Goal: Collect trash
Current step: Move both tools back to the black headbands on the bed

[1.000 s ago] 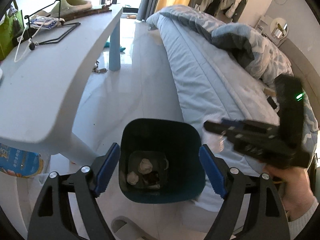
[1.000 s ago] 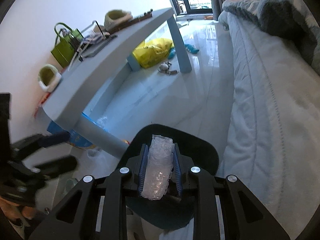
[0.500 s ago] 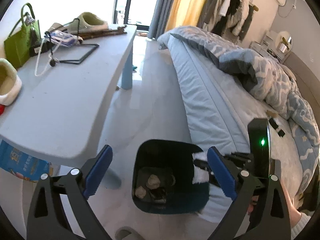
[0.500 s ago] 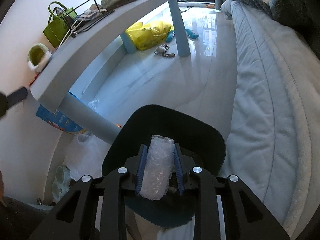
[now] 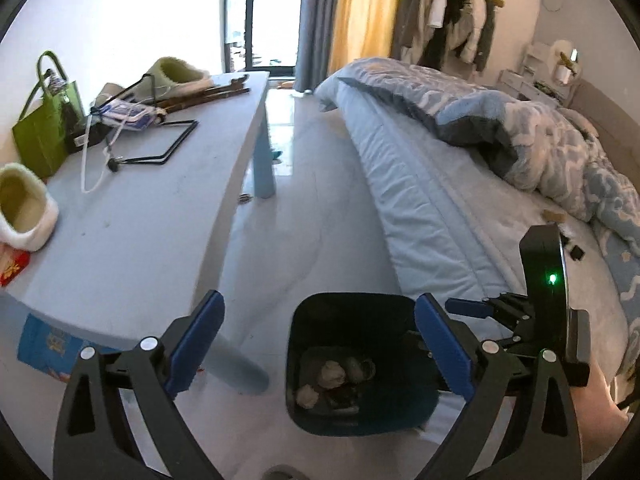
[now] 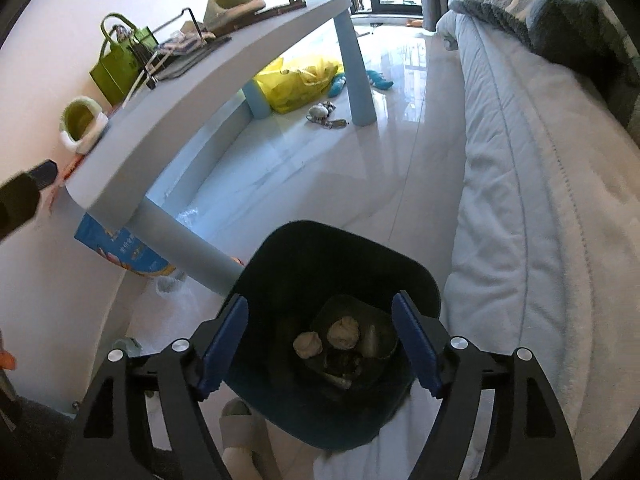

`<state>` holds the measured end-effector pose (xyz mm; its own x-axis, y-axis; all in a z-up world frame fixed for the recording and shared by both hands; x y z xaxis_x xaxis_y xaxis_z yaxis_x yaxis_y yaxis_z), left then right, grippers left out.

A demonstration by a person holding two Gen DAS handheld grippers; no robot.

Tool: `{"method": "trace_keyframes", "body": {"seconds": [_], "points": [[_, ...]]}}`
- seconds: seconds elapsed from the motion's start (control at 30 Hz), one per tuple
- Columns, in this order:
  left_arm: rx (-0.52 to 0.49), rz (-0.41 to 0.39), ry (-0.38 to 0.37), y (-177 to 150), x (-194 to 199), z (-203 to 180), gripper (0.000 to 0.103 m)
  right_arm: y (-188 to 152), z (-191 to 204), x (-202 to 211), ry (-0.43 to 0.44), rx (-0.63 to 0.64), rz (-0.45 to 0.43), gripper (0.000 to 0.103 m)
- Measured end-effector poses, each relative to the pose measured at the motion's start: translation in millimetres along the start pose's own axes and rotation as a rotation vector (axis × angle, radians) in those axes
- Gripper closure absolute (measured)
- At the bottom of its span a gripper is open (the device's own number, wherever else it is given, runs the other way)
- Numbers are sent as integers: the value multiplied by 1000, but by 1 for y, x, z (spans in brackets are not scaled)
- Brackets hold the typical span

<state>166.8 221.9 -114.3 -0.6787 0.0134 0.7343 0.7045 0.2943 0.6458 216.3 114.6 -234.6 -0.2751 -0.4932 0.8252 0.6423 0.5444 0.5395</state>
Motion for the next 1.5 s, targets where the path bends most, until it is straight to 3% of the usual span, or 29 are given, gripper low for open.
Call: {"method": "trace_keyframes", "body": {"seconds": [0.1,0.3,0.53,0.67,0.97,1.03,1.13,1.27,1.5], "points": [[9,-7,-32,2,2,-4,5,5,-1,11,7,-10,-29,26],[-18,-58,12,9,8,-13,3,9,-11,35,-5,-14,-75,21],[-39,-65,-52,16,11,-44,3,12,-32,62,-59,2,-128,9],[-48,-33,-133,16,8,-70,3,13,-55,79,-101,-12,-155,4],[-95,-126,-161,35,13,-122,3,6,-113,118,-211,-33,-198,4],[-76,-111,-150,36,3,-129,3,4,-130,129,-246,-48,-212,4],[-61,-75,-192,35,-7,-144,4,-3,-155,142,-274,-95,-231,4],[-116,-65,-194,30,-18,-169,4,-14,-189,159,-345,-146,-235,3],[-128,-54,-226,28,-28,-201,5,-41,-236,181,-424,-207,-224,3]]}}
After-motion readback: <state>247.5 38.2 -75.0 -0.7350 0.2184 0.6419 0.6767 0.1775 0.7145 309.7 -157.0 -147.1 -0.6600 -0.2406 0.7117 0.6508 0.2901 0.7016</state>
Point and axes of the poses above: each gripper's, at about its wrist camera, not at the fingertips, and x roughly against the way its jaws point, z to its left, y to its top, the point moved 10 cm from there along -x, roughly the way its jaws point, and after that the axes turned 10 degrees about x, right-handed, at the moved point
